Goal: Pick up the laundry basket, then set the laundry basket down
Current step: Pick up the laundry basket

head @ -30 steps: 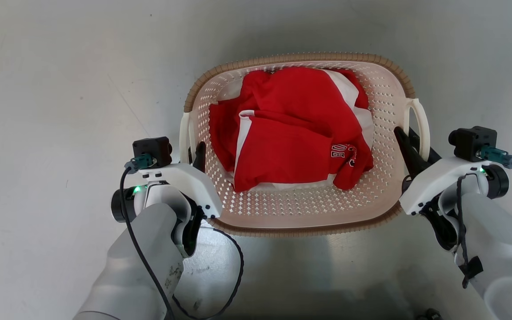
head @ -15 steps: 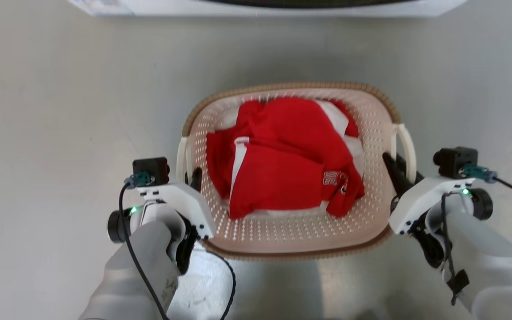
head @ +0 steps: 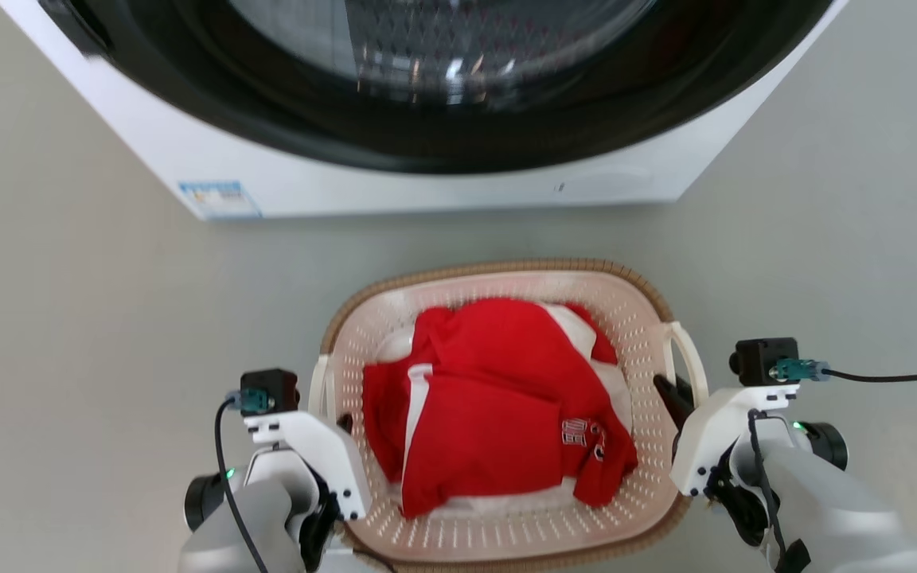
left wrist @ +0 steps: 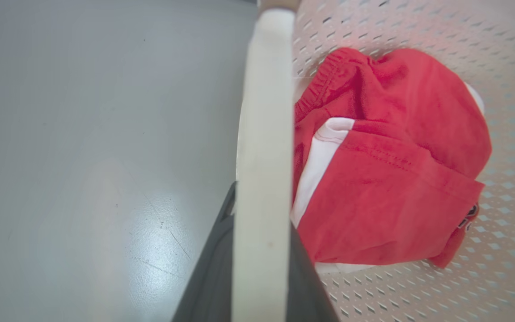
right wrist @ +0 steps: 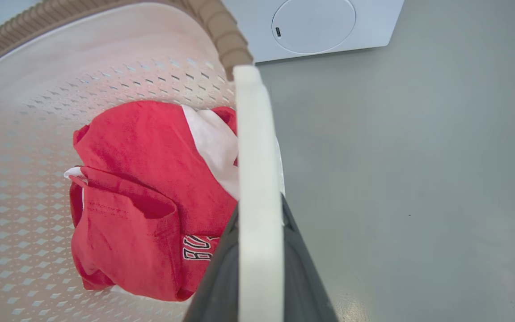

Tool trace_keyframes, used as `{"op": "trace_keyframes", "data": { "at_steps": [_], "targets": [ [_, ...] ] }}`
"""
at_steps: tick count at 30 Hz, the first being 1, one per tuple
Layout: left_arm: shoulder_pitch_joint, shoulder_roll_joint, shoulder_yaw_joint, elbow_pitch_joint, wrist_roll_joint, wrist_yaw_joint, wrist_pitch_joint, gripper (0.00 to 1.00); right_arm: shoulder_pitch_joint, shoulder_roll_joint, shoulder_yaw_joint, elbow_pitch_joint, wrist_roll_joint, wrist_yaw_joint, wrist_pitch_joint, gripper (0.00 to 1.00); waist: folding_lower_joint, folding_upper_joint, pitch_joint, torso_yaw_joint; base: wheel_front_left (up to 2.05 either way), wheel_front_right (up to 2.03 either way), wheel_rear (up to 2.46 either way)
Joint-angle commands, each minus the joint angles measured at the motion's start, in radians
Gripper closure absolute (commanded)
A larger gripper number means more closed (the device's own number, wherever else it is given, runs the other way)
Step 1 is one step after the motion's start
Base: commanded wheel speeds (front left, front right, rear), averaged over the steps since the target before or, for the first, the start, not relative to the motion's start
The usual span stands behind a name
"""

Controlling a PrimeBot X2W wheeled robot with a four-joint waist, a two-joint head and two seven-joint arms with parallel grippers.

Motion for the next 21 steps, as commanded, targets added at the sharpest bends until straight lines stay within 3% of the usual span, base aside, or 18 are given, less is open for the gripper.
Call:
{"op": "trace_keyframes", "data": {
  "at_steps": [1, 9, 21],
  "targets": [
    [0.020, 0.035, 0.014, 0.006, -0.006, -0.008, 0.002, 1.00, 0.036, -0.012, 0.015, 0.003, 0.018, 0.000, 0.013, 1.00, 0.0000, 0.0000, -0.107, -0.030, 0.00, 0.00, 0.00],
    [0.044, 0.047, -0.012, 0.016, -0.003, -0.035, 0.085, 1.00, 0.033, -0.006, 0.072, 0.054, 0.076, 0.000, 0.158, 1.00, 0.0000, 0.0000, -0.219, -0.036, 0.00, 0.00, 0.00],
    [0.057, 0.057, -0.026, 0.020, -0.021, -0.052, 0.228, 1.00, 0.034, 0.013, 0.098, 0.092, 0.140, 0.000, 0.274, 1.00, 0.0000, 0.0000, -0.294, -0.036, 0.00, 0.00, 0.00]
  ]
}}
